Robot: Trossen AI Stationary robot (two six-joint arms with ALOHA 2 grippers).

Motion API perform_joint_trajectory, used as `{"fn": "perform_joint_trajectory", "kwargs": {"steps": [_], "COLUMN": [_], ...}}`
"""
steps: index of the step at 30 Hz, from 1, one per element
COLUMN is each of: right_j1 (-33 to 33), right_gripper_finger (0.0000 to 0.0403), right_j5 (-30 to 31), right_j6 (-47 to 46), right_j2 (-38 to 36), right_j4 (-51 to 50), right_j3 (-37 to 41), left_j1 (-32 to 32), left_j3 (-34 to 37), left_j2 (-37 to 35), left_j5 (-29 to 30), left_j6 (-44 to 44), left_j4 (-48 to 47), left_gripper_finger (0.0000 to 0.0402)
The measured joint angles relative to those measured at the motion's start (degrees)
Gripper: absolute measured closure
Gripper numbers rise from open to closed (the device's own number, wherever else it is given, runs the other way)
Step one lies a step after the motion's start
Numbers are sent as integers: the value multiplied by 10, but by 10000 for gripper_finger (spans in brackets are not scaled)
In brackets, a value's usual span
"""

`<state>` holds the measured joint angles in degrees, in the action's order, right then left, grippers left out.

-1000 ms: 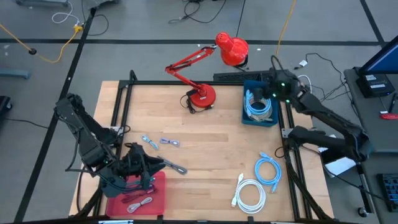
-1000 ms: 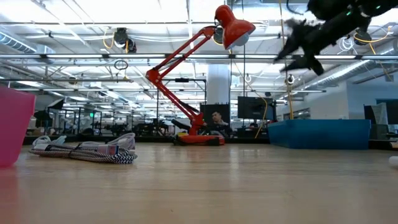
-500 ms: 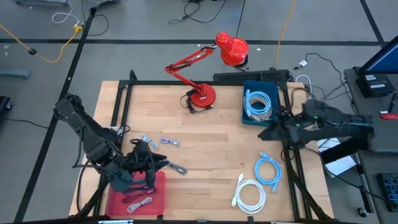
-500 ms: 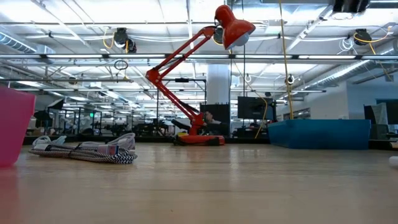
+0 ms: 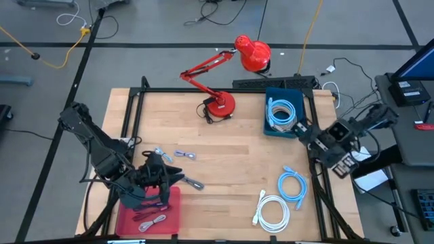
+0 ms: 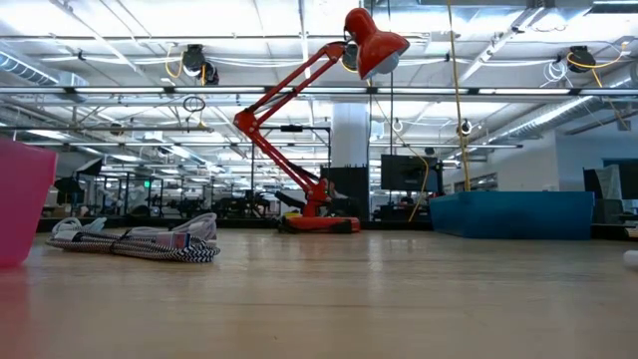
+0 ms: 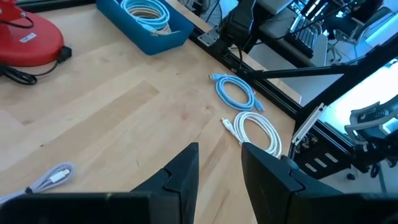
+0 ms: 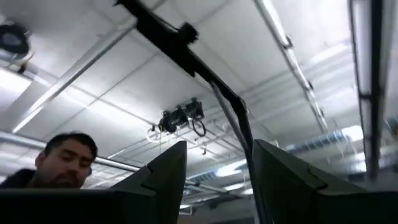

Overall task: Sort cables
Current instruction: Put the right gray charger cable into the pink bin

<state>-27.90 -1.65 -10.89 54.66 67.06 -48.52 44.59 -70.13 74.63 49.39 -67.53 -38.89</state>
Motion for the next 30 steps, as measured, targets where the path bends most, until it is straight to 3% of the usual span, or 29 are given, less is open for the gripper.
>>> {"fn": "perform_joint_trajectory", "kwargs": {"steps": [2,4,6,9,12,17,19,21,23,26,28,30], "right_j1": [0,1,1,-7,-17,-19,-19,-19,-19,-19,-19,-19], "right_gripper_finger": [227,227,227,227,227,227,227,227,227,227,227,227], "right_j5": [-30,-45,-36,44,118,182,198,210,212,213,213,213], "right_j6": [27,11,-7,-37,-77,-124,-149,-169,-183,-186,-185,-184], "right_j2": [29,48,58,82,116,143,148,154,160,166,167,167], "right_j4": [-8,-101,-298,-625,-802,-869,-895,-926,-941,-934,-929,-926], "right_j3": [-42,-94,-158,-262,-328,-345,-346,-346,-345,-345,-345,-345], "left_j1": [-4,-9,-13,-19,-33,-97,-137,-185,-231,-293,-326,-359], "left_j3": [0,0,0,0,0,0,0,0,0,0,0,0], "left_j2": [0,0,0,0,0,0,0,0,0,12,30,53], "left_j5": [-1,-9,-25,-56,-105,-181,-191,-195,-196,-211,-257,-314], "left_j6": [-1,0,4,15,7,-88,-145,-147,-46,222,386,490], "left_j4": [0,0,0,-15,-75,-269,-342,-370,-350,-274,-245,-247], "left_gripper_finger": [280,280,280,280,280,280,280,280,280,279,279,279]}}
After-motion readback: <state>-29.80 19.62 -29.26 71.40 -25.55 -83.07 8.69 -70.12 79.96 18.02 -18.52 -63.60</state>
